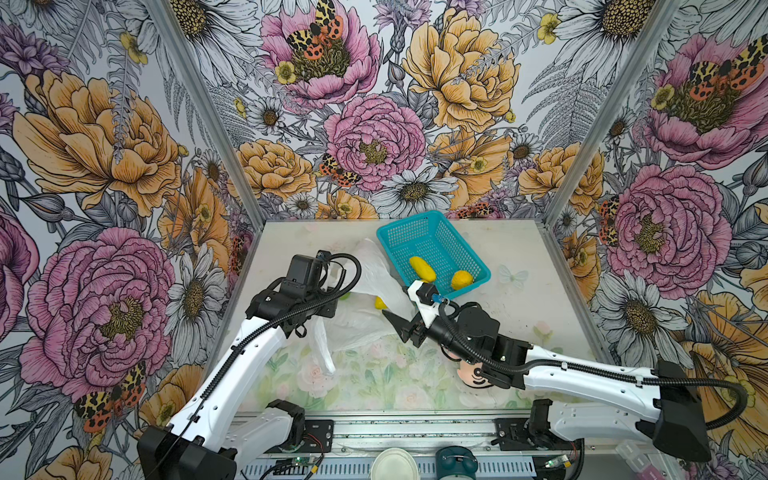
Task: Untie the knot of the plastic bag and take out the fruit
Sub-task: 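Move the right gripper back over the bag opening and lower inside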
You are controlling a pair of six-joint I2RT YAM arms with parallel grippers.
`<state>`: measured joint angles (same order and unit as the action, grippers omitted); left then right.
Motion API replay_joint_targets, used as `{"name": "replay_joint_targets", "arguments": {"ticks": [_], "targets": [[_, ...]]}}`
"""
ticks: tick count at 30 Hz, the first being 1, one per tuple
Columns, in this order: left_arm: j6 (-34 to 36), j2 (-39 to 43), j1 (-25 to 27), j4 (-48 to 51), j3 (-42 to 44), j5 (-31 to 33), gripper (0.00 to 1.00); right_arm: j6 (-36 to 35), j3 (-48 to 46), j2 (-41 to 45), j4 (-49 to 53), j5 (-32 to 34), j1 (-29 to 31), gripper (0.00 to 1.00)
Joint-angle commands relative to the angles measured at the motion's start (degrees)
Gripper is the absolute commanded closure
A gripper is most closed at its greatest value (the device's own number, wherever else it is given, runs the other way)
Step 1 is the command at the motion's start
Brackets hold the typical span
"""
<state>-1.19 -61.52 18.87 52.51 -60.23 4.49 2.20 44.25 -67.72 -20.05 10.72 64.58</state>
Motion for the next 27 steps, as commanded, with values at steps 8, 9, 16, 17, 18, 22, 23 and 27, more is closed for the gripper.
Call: {"name": "replay_joint_targets", "arguments": {"ticks": [8,9,16,17,18,22,23,27], "targets": [[-0.5,0.8,-0.5,-0.8,0.5,-1.2,1.0,-14.8,6.5,-19.7,-7.4,8.6,5.7,0.35],[-0.5,0.8,-0.5,-0.9,0.5,-1.2,1.0,-15.2,7.0,-21.5,-8.2,8.6,5.7,0.34],[-0.5,0.9,-0.5,-0.8,0.5,-1.2,1.0,-15.5,13.9,-35.9,-9.5,12.1,5.3,0.32],[-0.5,0.9,-0.5,-0.8,0.5,-1.3,1.0,-15.5,15.0,-37.6,-9.1,12.6,5.2,0.32],[-0.5,0.9,-0.5,-0.8,0.5,-1.3,1.0,-15.4,16.2,-39.1,-8.7,13.9,5.1,0.32],[-0.5,1.0,-0.5,-0.9,0.5,-1.3,1.0,-14.3,22.9,-46.0,-5.8,22.7,4.0,0.32],[-0.5,1.0,-0.5,-0.9,0.5,-1.3,1.0,-13.8,24.5,-47.5,-5.5,25.5,3.7,0.32],[-0.5,1.0,-0.6,-0.8,0.5,-1.4,1.0,-10.0,32.4,-53.6,-1.4,37.8,3.4,0.27]]}}
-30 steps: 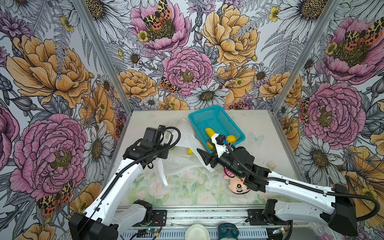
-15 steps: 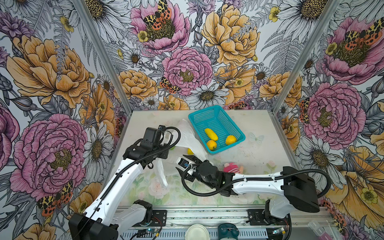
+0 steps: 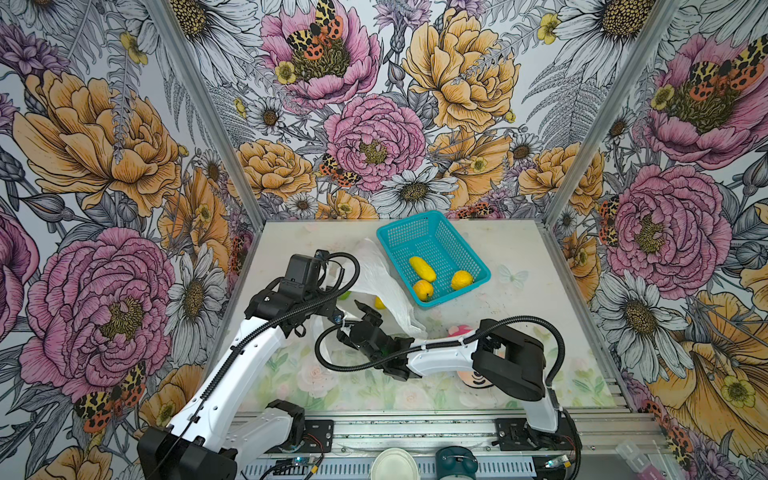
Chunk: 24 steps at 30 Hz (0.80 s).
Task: Untie the knot of the plastic bag and take out the fruit
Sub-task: 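Move the right gripper back over the bag opening and lower inside, then grasp the yellow cucumber-shaped fruit with the right gripper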
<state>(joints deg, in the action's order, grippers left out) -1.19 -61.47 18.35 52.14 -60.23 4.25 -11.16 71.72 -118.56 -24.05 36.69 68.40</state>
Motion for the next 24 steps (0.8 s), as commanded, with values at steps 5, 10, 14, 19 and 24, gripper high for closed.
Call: {"name": "replay_joint_targets", "arguments": {"ticks": [5,10,14,19,24], "targets": [[-0.5,0.9,-0.1,-0.5,0.5,-1.1,1.0,12.3,10.6,-6.0,9.5,13.8,-0.5,0.29],[-0.5,0.9,0.0,-0.5,0.5,-1.1,1.0,19.2,10.5,-6.5,10.7,16.0,-0.5,0.28],[-0.5,1.0,0.0,-0.5,0.5,-1.1,1.0,24.6,10.6,-7.0,12.8,19.9,-0.5,0.28],[-0.5,1.2,0.4,-0.5,0.5,-0.8,1.0,31.5,12.9,-7.9,20.0,22.3,-0.9,0.27],[-0.5,1.2,0.6,-0.4,0.6,-0.7,1.0,38.0,15.9,-9.6,27.4,18.8,-3.4,0.26]]}}
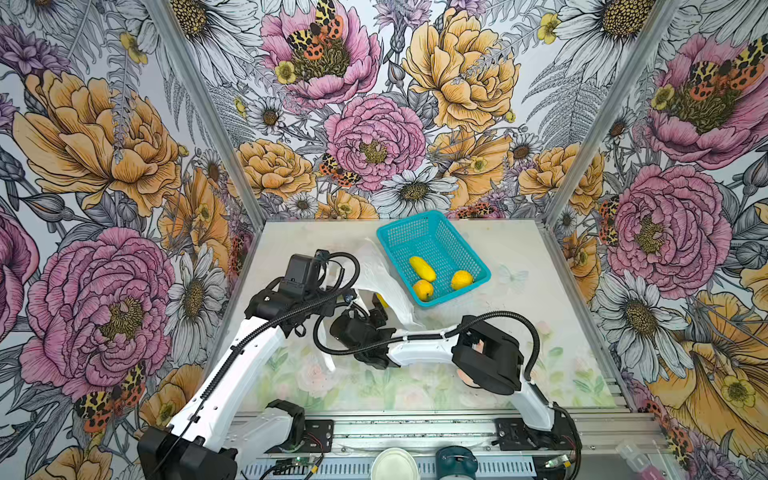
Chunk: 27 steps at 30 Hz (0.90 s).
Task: Untie the knot of the plastic bag and take out the fruit
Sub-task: 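Grasp the yellow cucumber-shaped fruit with the right gripper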
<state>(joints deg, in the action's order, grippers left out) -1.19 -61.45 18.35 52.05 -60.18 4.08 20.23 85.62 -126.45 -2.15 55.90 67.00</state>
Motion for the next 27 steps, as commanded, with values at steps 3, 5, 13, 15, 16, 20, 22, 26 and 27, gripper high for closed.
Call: {"name": "replay_joint_targets", "arguments": {"ticks": [3,5,13,15,16,20,22,26,27], "targets": [[-0.5,1.2,0.7,-0.3,0.5,-0.4,1.0,9.3,1.5,-1.8,6.4,-2.6,-3.5,0.19],[-0.5,1.2,0.7,-0.3,0.5,-0.3,1.0,10.6,1.3,-2.1,7.0,-2.9,-4.4,0.17],[-0.5,1.3,0.7,-0.3,0.5,-0.3,1.0,12.5,2.6,-5.2,7.8,-6.2,-7.2,0.18],[-0.5,1.2,0.7,-0.3,0.5,-0.3,1.0,12.6,3.3,-6.2,8.2,-6.7,-7.7,0.18],[-0.5,1.3,0.7,-0.3,0.5,-0.3,1.0,13.0,3.4,-6.3,8.3,-6.8,-7.9,0.19],[-0.5,1.3,0.7,-0.3,0.5,-0.4,1.0,14.1,3.0,-6.3,8.6,-7.4,-9.1,0.19],[-0.5,1.3,0.7,-0.3,0.5,-0.4,1.0,14.1,3.0,-6.7,8.7,-8.1,-9.7,0.21],[-0.5,1.3,0.8,-0.3,0.6,-0.4,1.0,14.6,3.1,-7.1,8.7,-10.0,-10.7,0.31],[-0.5,1.4,0.8,-0.3,0.6,-0.3,1.0,14.7,3.0,-7.0,8.7,-9.9,-10.7,0.34]]}}
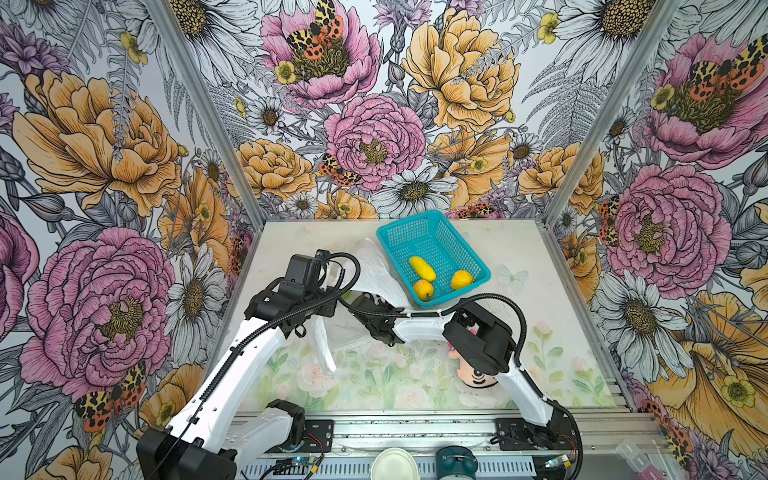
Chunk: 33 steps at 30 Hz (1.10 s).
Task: Untie the knot of the plastic bag and take out the fruit
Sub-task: 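Grasp the yellow cucumber-shaped fruit with the right gripper, then lift the yellow fruit out of the bag and raise it high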
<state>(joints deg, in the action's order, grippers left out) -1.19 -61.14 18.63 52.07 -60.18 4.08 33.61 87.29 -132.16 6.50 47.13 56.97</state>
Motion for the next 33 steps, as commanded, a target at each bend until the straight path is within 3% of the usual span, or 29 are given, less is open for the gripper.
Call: {"name": "replay_joint_targets", "arguments": {"ticks": [1,4,12,15,20,33], "targets": [[-0.5,1.1,0.5,-0.4,0.6,-0.3,1.0,1.2,1.2,-1.1,0.1,-1.1,-0.8,0.36],[-0.5,1.1,0.5,-0.3,0.6,-0.3,1.0,1.2,0.8,-0.4,0.1,-1.1,-0.8,0.41],[-0.5,1.1,0.4,-0.4,0.6,-0.4,1.0,0.1,-2.2,4.9,-0.8,-3.6,-0.6,0.66],[-0.5,1.0,0.4,-0.4,0.6,-0.4,1.0,-1.3,-7.1,9.0,-6.0,-6.5,-0.4,0.66],[-0.5,0.9,0.4,-0.4,0.6,-0.5,1.0,-7.3,-18.8,16.6,-22.7,-9.8,2.2,0.63],[-0.5,1.0,0.5,-0.5,0.6,-0.4,1.0,-22.6,-34.4,23.2,-53.2,-20.4,10.3,0.67]]}}
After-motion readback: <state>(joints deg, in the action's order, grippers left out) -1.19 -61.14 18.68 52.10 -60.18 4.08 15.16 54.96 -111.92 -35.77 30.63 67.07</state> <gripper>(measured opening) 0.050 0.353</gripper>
